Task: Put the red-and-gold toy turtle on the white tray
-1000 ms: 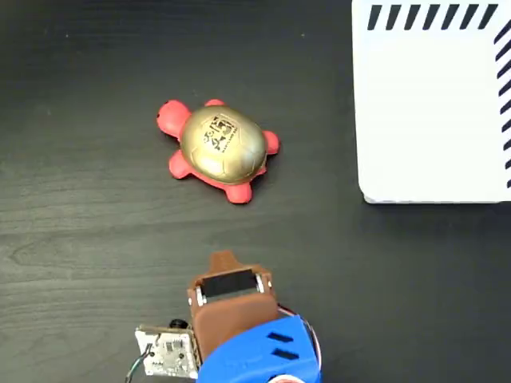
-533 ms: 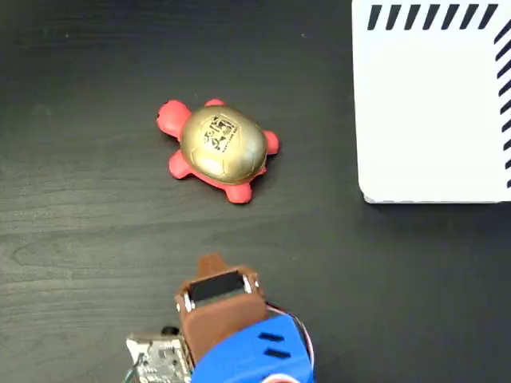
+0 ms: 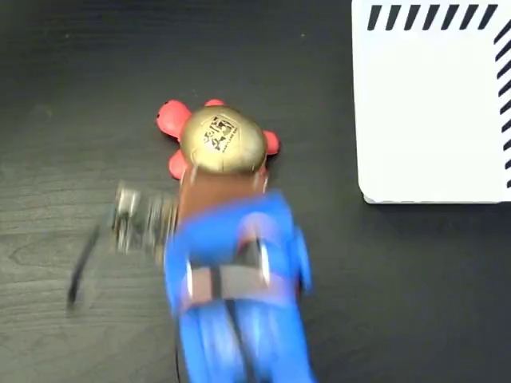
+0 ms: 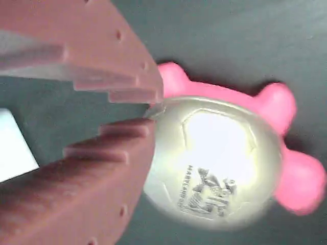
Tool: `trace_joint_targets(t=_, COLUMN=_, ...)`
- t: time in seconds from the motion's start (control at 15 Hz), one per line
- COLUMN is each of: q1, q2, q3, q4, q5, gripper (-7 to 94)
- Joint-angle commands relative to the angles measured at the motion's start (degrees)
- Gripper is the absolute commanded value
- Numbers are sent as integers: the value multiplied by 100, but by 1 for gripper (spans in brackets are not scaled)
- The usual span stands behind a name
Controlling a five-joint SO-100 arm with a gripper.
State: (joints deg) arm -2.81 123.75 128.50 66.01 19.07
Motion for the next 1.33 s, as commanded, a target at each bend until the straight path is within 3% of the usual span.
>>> trace_joint_targets(t=0.0, q1=18, q2=-1116, q3=-1248, q4=510, q5=132, gripper=0)
trace_joint_targets(t=0.4, q1=53, q2=-2610, q3=-3243, q4=1705, q5=237, gripper=1)
trace_joint_targets(t=0.6, q1=114, q2=-3252, q3=-4087, q4=2215, q5=519, gripper=25)
trace_joint_targets(t=0.8, q1=132, q2=-3393, q3=-4280, q4=2382, q5=642, gripper=57)
trace_joint_targets(t=1.27, q1=0, q2=-4175, q3=-4280, q4=2435, q5=1230, gripper=59)
